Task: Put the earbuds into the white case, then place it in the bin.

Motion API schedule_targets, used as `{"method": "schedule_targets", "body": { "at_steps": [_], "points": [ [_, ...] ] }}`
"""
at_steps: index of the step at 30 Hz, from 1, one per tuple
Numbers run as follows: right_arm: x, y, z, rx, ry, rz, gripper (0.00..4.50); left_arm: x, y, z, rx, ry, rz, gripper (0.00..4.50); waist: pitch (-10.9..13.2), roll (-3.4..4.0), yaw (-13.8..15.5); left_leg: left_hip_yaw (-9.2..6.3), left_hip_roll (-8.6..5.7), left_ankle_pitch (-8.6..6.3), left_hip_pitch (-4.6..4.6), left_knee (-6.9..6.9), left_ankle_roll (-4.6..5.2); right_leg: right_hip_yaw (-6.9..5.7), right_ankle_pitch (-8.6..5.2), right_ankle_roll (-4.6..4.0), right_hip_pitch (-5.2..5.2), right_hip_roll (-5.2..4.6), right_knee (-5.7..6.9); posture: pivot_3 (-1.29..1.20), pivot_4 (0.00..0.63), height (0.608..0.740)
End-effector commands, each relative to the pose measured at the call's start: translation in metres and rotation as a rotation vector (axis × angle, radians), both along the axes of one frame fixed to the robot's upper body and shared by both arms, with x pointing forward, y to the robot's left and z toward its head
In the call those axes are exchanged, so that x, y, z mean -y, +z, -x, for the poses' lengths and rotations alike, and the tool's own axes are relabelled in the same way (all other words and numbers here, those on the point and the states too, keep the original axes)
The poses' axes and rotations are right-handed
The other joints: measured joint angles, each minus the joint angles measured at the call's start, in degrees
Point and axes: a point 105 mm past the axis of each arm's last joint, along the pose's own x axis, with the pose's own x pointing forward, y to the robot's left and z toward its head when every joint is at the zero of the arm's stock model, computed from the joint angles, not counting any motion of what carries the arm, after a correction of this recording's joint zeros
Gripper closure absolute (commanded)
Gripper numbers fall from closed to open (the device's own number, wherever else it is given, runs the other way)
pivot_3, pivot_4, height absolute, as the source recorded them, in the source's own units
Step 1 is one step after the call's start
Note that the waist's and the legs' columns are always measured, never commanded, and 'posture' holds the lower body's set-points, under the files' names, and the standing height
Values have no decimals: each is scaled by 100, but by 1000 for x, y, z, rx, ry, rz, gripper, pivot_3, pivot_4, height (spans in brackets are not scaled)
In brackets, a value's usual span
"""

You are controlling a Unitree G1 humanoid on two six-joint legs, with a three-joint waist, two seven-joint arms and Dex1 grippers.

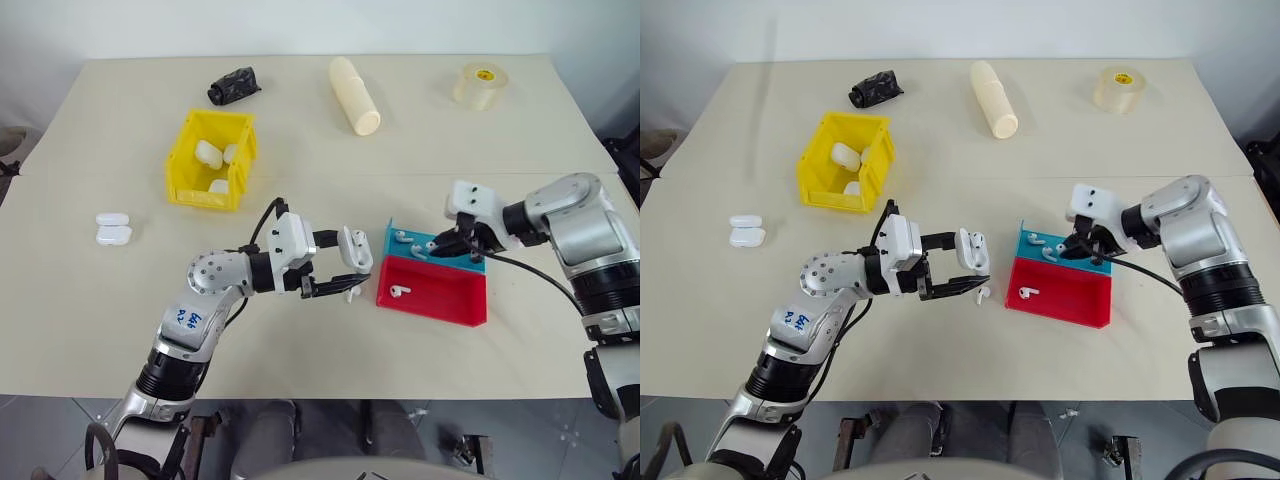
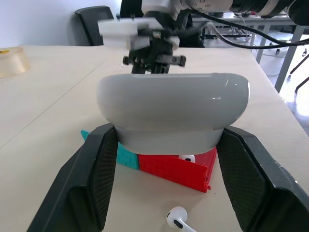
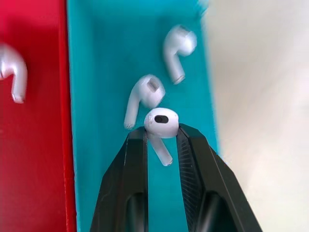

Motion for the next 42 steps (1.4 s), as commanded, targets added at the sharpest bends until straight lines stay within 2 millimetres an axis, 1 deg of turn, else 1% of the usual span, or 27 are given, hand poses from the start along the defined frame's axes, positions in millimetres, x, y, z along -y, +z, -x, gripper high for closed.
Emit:
{"method": "schedule_targets", "body": {
  "at_steps": [1,4,9,12,15,19,26,32,37,42],
  "points": [
    [1,35,9,67,44,-167,3954,-1,14,7,60,-16,29,1743,0,0,3,0,0,0,0,-1,0,0,0,0,0,0,-1,0,150,740],
    [-11,51,21,74,94,-343,3954,-1,14,7,56,-17,31,1743,0,0,11,-2,2,0,-2,-4,0,-3,0,0,0,1,-1,0,150,740],
    [-35,68,38,57,137,-653,3954,2,16,5,53,-23,36,1743,0,0,8,-5,5,0,-2,-3,0,-5,0,0,2,2,-1,0,150,740],
    [-48,70,49,37,156,-757,3954,2,16,4,53,-26,37,1743,0,0,19,-8,6,0,-2,0,0,-6,0,0,1,2,-2,0,150,740],
    [-67,71,61,8,167,-933,3954,4,18,3,51,-32,41,1743,1,-2,21,-12,4,0,-3,3,0,-7,0,0,3,0,3,0,150,740],
    [-83,71,74,-52,154,-1092,3954,6,20,2,47,-35,46,1743,0,-1,19,-16,2,0,-4,2,0,-7,0,0,3,-2,9,0,150,740],
    [-99,62,91,-118,131,-1185,3954,8,21,-2,45,-26,47,1743,0,-1,15,-19,0,0,-5,0,0,-8,0,0,3,0,12,0,150,740],
    [-107,55,103,-158,114,-1222,3954,9,23,-4,42,-18,50,1743,0,-1,12,-19,0,0,-4,-1,0,-8,0,0,3,1,13,0,150,740],
    [-108,43,106,-164,85,-1210,3954,11,26,-4,44,-25,50,1743,0,-1,13,-18,0,0,-4,-1,1,-6,0,0,3,2,12,0,150,740],
    [-104,36,100,-136,49,-1203,3954,10,27,-3,44,-34,46,1743,0,-1,5,-18,0,0,-4,-1,1,-7,0,0,3,4,13,0,150,740]
  ]
}}
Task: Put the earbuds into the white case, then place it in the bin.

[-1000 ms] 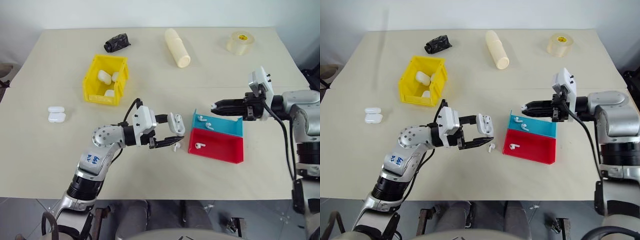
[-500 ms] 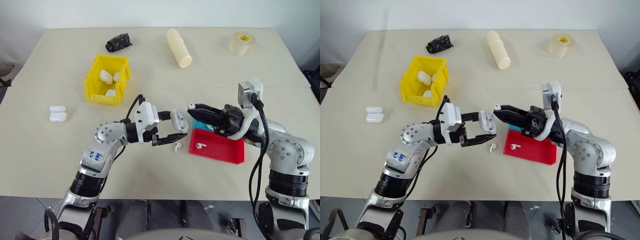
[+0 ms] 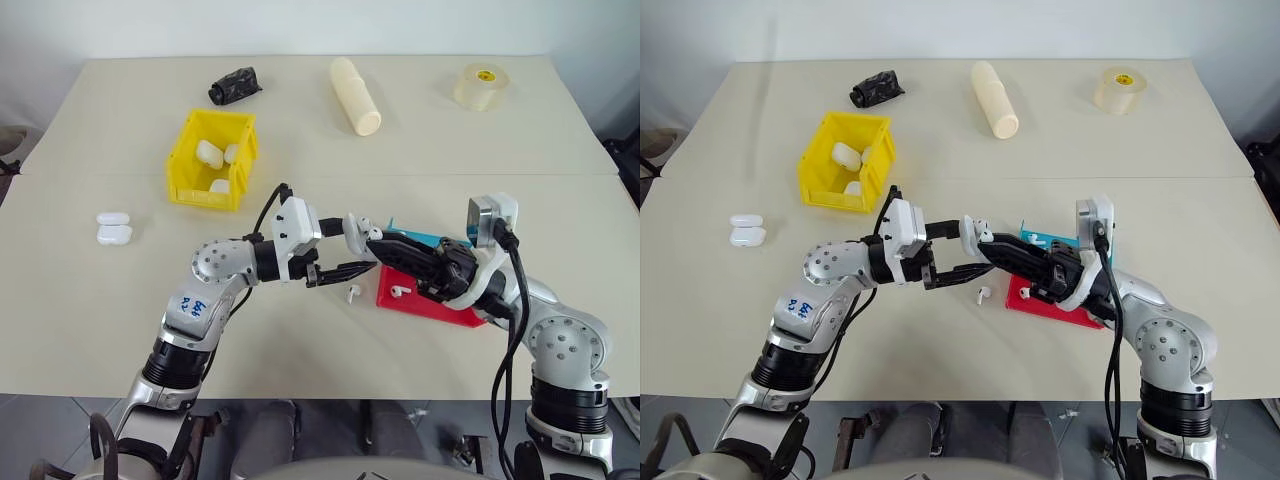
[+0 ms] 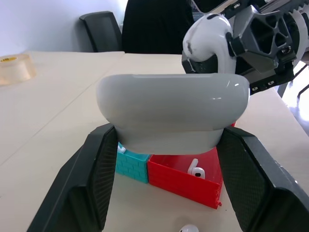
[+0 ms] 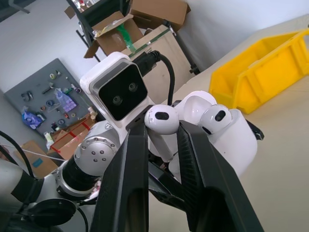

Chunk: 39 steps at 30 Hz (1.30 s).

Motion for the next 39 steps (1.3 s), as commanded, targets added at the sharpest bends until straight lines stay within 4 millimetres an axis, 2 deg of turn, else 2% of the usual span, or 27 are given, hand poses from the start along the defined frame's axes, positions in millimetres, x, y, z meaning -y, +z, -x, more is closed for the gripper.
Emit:
{"method": "schedule_targets", "body": {
  "at_steps": [1,6,16,28,31,39],
  "points": [
    [0,1,-1,30,-15,10,3954,3,15,5,48,-36,28,1743,0,0,0,0,0,0,0,0,0,0,0,0,0,0,0,0,150,740],
    [-1,-1,-4,54,-28,32,3954,4,15,8,43,-50,25,1743,0,0,3,0,0,0,0,0,0,0,0,0,0,-1,-1,0,150,740],
    [-9,-17,3,94,5,121,3954,3,16,7,42,-45,27,1743,0,0,4,0,-1,0,0,0,0,0,0,0,0,-1,-4,0,150,740],
    [-12,-21,0,74,-14,119,3954,6,19,7,44,-54,29,1743,0,0,4,0,0,0,0,0,0,0,0,0,0,-1,-4,0,150,740],
    [-16,-18,5,45,39,86,3025,6,19,7,46,-55,32,1743,0,0,3,0,0,0,0,0,0,0,0,0,0,0,-4,0,150,740],
    [-15,-14,6,55,37,79,299,5,19,8,48,-54,33,1743,0,0,6,-1,0,0,0,0,0,1,0,0,0,-1,-5,0,150,740]
  ]
}}
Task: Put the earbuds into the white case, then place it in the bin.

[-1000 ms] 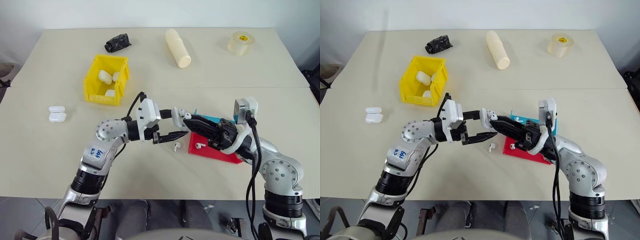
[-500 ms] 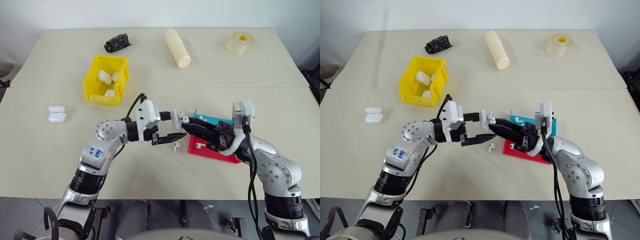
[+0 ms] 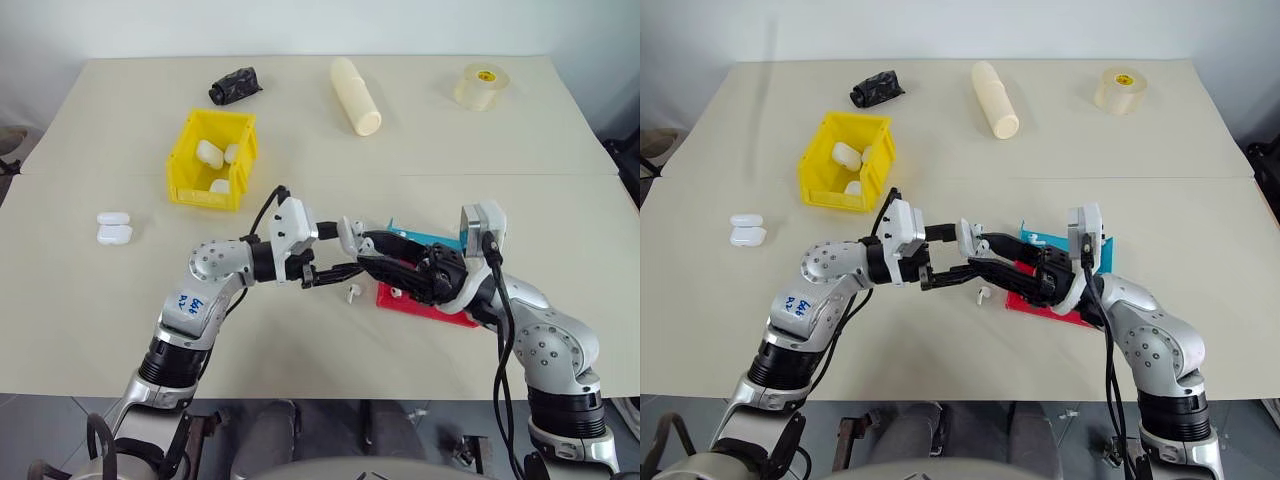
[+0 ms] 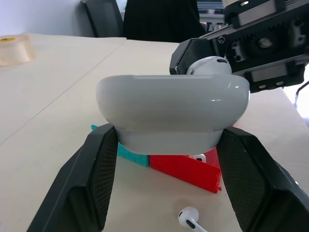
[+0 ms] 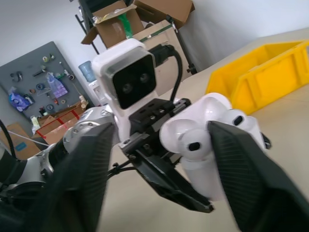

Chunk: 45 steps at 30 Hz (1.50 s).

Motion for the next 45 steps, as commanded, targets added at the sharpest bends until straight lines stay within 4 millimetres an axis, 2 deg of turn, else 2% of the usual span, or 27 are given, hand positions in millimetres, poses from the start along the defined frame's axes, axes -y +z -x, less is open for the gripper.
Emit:
{"method": "schedule_targets", "body": {
  "at_steps": [1,5,10,14,17,21,28,31,37,45],
  "points": [
    [-4,-6,3,-27,18,27,20,9,26,12,98,-68,55,1743,0,0,1,0,0,0,0,0,0,0,0,0,0,0,0,0,150,740],
    [9,-4,-2,2,-35,52,20,8,24,12,96,-66,50,1743,0,0,3,0,0,0,0,0,0,0,0,0,0,0,0,0,150,740],
    [39,-7,-10,51,-136,136,20,4,16,14,113,-77,-26,1743,1,-2,11,1,-1,-1,-1,-1,1,-1,0,0,1,0,-1,0,150,740],
    [67,-17,-11,62,-196,245,20,-3,7,10,131,-56,-129,1743,1,-2,9,4,-3,-1,0,-3,2,0,0,0,0,-1,-4,0,150,740],
    [68,-21,-9,85,-188,329,593,-8,-3,9,154,-69,-241,1743,1,-2,-5,6,-3,-1,0,-3,3,0,0,0,0,1,-9,0,150,740],
    [50,-16,-6,130,-132,383,1950,-11,-15,9,163,-116,-379,1743,2,-2,-9,9,-1,-1,4,-5,1,1,-1,-2,0,9,-9,0,150,740],
    [-2,4,2,182,0,381,4346,-9,-27,11,125,-168,-503,1743,2,-3,4,4,4,-1,3,-5,1,3,-1,-2,0,4,-10,0,150,740],
    [-17,9,4,180,18,376,4432,-9,-30,12,97,-167,-523,1743,2,-3,3,-3,2,-1,-5,-5,2,-1,-1,-2,0,2,-6,0,150,740],
    [-30,9,19,129,125,387,4432,-11,-32,12,61,-147,-536,1743,3,-4,10,-21,-2,-2,-16,-5,3,-14,-1,-2,0,-1,-6,0,150,740],
    [-40,0,15,104,93,454,4432,-8,-30,14,70,-152,-555,1743,2,-4,-2,-21,-1,-1,-15,-4,3,-15,-1,-2,0,1,-3,0,150,740]
  ]
}}
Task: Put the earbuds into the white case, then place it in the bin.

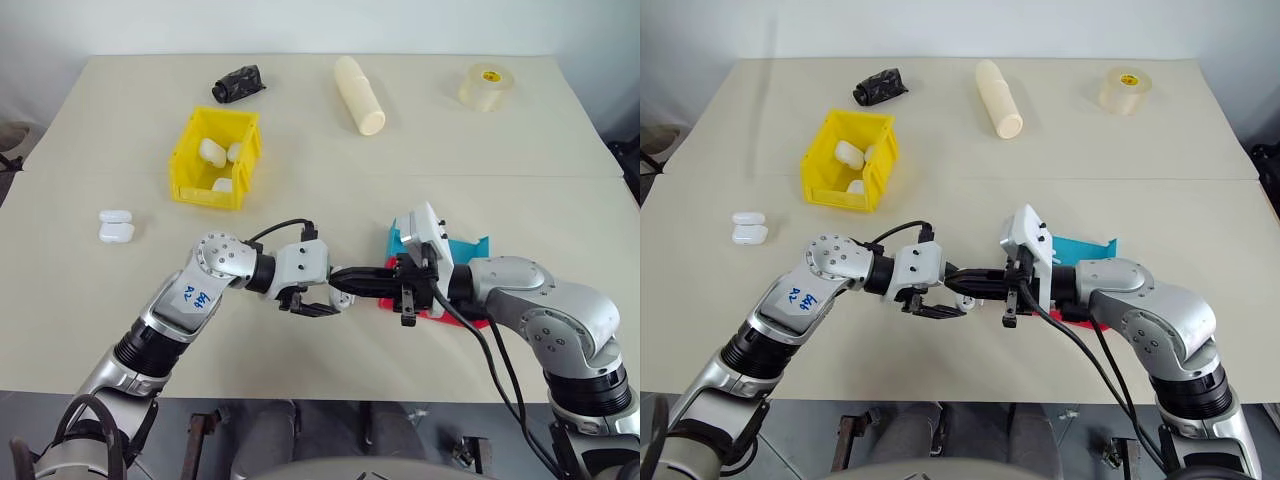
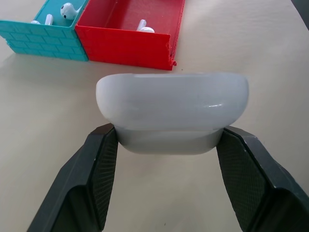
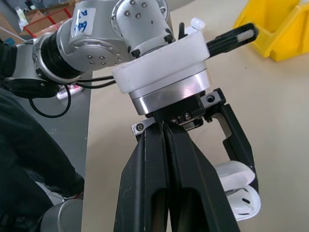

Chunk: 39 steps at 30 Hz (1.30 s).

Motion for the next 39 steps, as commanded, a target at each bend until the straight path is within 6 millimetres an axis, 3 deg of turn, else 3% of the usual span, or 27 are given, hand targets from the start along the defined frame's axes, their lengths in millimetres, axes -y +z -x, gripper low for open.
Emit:
{"method": "schedule_targets", "body": {
  "at_steps": [1,9,20,27,31,34,39],
  "points": [
    [-8,4,3,45,8,26,4432,5,12,4,67,-41,-15,1743,0,0,-10,0,0,0,0,0,0,0,0,0,-1,0,0,0,150,740],
    [-6,-12,-8,27,-58,120,4432,8,15,5,79,-48,-2,1743,0,0,-5,0,-2,0,0,0,0,1,0,0,-2,0,1,0,150,740],
    [59,-33,-20,-29,-183,159,4432,-5,22,4,106,-13,64,1743,2,-4,-10,4,-6,-1,-1,0,5,1,0,0,0,-1,0,0,150,740],
    [73,-6,-23,187,-215,-90,4432,-23,38,-8,178,159,280,1743,2,-4,-2,7,3,0,3,1,3,2,0,0,0,2,4,0,150,740],
    [90,-5,-27,372,-283,-85,3569,-45,47,-11,167,315,453,1743,2,-4,1,6,-1,-1,2,4,3,3,1,2,2,-3,4,0,150,740],
    [95,-9,-25,476,-260,-34,2570,-56,56,-17,236,438,544,1743,2,-4,7,5,-3,-1,3,4,3,3,1,2,1,-4,4,0,150,740],
    [102,-12,-27,503,-308,-87,817,-86,61,-19,246,682,734,1743,2,-4,-13,8,3,0,11,4,1,4,1,2,4,0,5,0,150,740]
  ]
}}
